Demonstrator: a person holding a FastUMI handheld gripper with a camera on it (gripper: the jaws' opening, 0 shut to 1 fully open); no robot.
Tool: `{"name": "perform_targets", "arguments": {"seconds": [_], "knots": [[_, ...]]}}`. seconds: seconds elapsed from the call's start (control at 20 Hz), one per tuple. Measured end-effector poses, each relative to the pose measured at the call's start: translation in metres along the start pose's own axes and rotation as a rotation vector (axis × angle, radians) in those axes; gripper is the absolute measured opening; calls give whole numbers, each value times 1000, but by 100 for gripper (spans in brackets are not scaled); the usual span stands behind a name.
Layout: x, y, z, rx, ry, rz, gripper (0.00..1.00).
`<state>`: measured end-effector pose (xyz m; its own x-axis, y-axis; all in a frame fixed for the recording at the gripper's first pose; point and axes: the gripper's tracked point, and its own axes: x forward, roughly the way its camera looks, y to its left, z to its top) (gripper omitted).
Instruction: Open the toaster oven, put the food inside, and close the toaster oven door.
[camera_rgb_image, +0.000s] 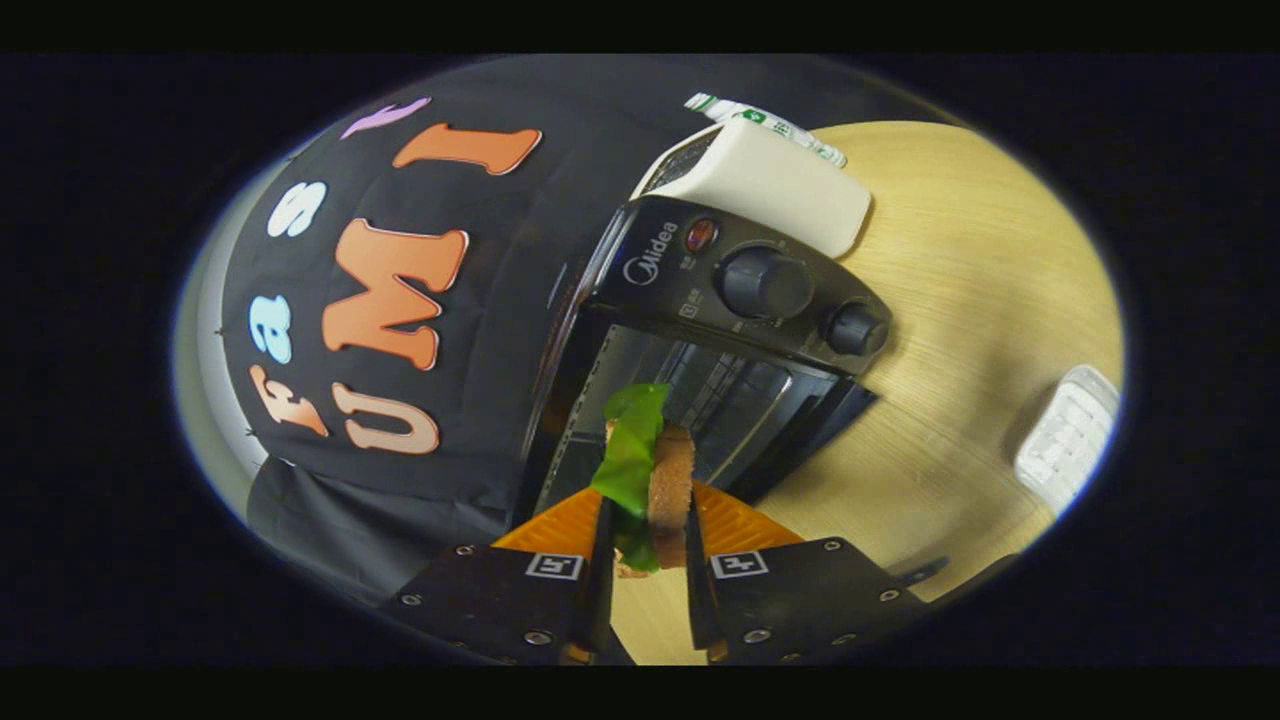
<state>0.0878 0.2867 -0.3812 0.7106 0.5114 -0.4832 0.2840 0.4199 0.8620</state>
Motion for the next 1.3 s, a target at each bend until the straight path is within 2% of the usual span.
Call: {"name": "perform_targets", "arguments": {"seconds": [0.25, 0.6, 0.65, 0.75, 1.2, 1.25, 1.3], "knots": [[42, 9, 1, 135, -87, 44, 32], [81, 2, 0, 221, -165, 4, 34], [78, -1, 0, 226, -171, -18, 36], [70, -8, 1, 242, -184, -52, 48], [47, -10, -4, 207, -180, -121, 71], [45, -16, -6, 197, -180, -158, 72], [42, -24, -7, 185, -183, -195, 81]]}}
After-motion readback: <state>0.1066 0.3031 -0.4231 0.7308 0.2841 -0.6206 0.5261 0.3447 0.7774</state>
